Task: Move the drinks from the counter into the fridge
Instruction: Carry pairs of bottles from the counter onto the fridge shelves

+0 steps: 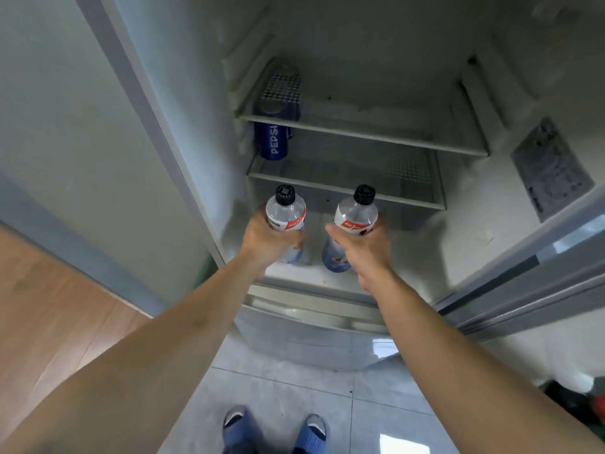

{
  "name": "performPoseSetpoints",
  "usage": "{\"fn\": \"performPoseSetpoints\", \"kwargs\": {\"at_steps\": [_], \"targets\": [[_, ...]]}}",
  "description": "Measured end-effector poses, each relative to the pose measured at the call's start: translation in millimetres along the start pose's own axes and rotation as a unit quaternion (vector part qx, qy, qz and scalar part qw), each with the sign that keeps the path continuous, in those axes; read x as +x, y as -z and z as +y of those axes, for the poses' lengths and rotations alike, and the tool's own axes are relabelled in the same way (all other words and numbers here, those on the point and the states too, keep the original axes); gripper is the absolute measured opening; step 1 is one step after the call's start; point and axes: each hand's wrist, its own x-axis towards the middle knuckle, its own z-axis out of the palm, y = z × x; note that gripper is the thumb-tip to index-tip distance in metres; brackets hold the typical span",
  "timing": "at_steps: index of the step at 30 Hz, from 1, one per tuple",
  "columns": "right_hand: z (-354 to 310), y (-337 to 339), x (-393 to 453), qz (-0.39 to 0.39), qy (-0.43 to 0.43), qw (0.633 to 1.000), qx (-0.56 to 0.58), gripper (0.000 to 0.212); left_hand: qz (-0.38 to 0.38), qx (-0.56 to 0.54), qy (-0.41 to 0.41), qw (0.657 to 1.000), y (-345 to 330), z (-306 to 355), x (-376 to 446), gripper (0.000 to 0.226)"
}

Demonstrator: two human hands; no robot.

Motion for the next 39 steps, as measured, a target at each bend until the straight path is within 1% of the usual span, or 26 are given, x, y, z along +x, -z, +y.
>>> {"fn": "performPoseSetpoints", "kwargs": {"at_steps": [1,4,7,9,11,12,13,14,15,16,17,18,19,20,21,23,25,27,29,31,32,33,35,36,37,39], "targets": [[-1,-4,4,0.004,-0.005,1.000,0.001,0.065,-0.001,0.011,0.007,1.000,0,2,6,0.063],[-4,-15,14,0.014,-0.009,1.000,-0.013,0.058,-0.026,0.011,0.028,0.999,2,3,23,0.058],[-3,-22,18,0.020,-0.027,0.999,-0.026,0.063,-0.072,0.025,0.048,0.996,6,2,33,0.069],[-4,-22,18,0.025,-0.041,0.998,-0.027,0.067,-0.096,0.041,0.054,0.993,8,4,38,0.061],[-9,-21,15,0.020,-0.042,0.998,-0.039,0.065,-0.123,0.065,0.068,0.988,11,16,40,0.052],[-15,-20,14,0.022,-0.039,0.998,-0.050,0.058,-0.143,0.081,0.090,0.982,13,27,40,0.060],[-25,-19,14,0.023,-0.039,0.997,-0.065,0.049,-0.166,0.105,0.111,0.974,15,39,41,0.078],[-36,-19,15,0.023,-0.042,0.995,-0.084,0.048,-0.188,0.135,0.122,0.965,18,52,42,0.095],[-49,-20,18,0.021,-0.053,0.993,-0.102,0.064,-0.205,0.167,0.120,0.957,21,66,44,0.106],[-60,-19,21,0.012,-0.074,0.990,-0.118,0.088,-0.214,0.196,0.116,0.950,22,77,44,0.109],[-69,-18,25,-0.001,-0.101,0.987,-0.128,0.109,-0.214,0.216,0.112,0.946,21,85,44,0.106],[-79,-18,28,-0.014,-0.133,0.984,-0.121,0.123,-0.211,0.225,0.109,0.945,21,90,44,0.098],[-86,-19,29,-0.030,-0.170,0.979,-0.106,0.130,-0.207,0.219,0.108,0.947,21,93,45,0.086],[-90,-20,28,-0.042,-0.202,0.975,-0.084,0.124,-0.201,0.197,0.112,0.953,21,93,46,0.071],[-91,-20,27,-0.047,-0.226,0.971,-0.060,0.109,-0.199,0.167,0.117,0.959,22,91,46,0.058],[-90,-17,21,-0.044,-0.265,0.963,-0.021,0.079,-0.208,0.114,0.129,0.963,29,86,46,0.043],[-86,-12,12,-0.048,-0.302,0.952,0.022,0.065,-0.216,0.066,0.155,0.962,38,78,41,0.038],[-81,-8,0,-0.045,-0.320,0.944,0.063,0.049,-0.211,0.000,0.180,0.961,49,65,31,0.035],[-73,-8,-17,-0.032,-0.312,0.941,0.128,0.028,-0.193,-0.082,0.195,0.958,57,46,17,0.028],[-58,-11,-36,-0.019,-0.284,0.939,0.195,0.015,-0.177,-0.158,0.210,0.948,60,23,-1,0.031],[-49,-15,-46,-0.009,-0.271,0.935,0.226,0.017,-0.173,-0.200,0.216,0.940,60,12,-11,0.038],[-40,-18,-57,0.000,-0.262,0.930,0.257,0.026,-0.172,-0.241,0.220,0.929,59,2,-20,0.046],[-21,-24,-77,0.008,-0.274,0.905,0.325,0.048,-0.180,-0.292,0.231,0.911,52,-16,-37,0.065],[-14,-27,-86,0.001,-0.291,0.889,0.354,0.050,-0.184,-0.299,0.238,0.905,49,-24,-45,0.074],[-8,-29,-94,-0.008,-0.312,0.873,0.375,0.047,-0.187,-0.302,0.246,0.902,45,-31,-51,0.079],[5,-33,-104,-0.024,-0.355,0.854,0.381,0.042,-0.182,-0.312,0.271,0.892,42,-41,-60,0.073]]}}
